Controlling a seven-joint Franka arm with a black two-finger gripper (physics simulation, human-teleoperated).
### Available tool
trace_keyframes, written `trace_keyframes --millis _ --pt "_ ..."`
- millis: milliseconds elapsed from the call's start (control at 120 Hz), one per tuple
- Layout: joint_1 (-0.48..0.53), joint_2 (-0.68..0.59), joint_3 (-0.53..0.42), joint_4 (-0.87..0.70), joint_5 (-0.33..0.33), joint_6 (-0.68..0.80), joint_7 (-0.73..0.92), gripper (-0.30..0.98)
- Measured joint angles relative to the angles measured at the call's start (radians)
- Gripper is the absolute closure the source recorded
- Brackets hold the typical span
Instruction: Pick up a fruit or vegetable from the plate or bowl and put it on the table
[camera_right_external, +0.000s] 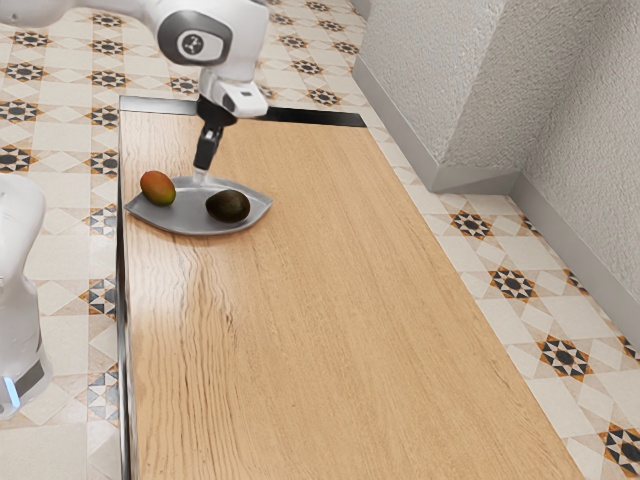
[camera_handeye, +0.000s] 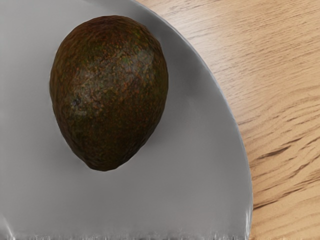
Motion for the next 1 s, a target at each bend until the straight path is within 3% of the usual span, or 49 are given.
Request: trace_keyframes --millis 300,442,1000 --pt "-0.004 0.016 0.038 0.018 0.026 0.049 0.062 0.00" --pt "-0.078 0.047 0.097 0.038 0.026 0.090 0.086 0.00" --pt "-0.104 0.123 0.124 -0.005 0.002 0.175 0.137 0.00"
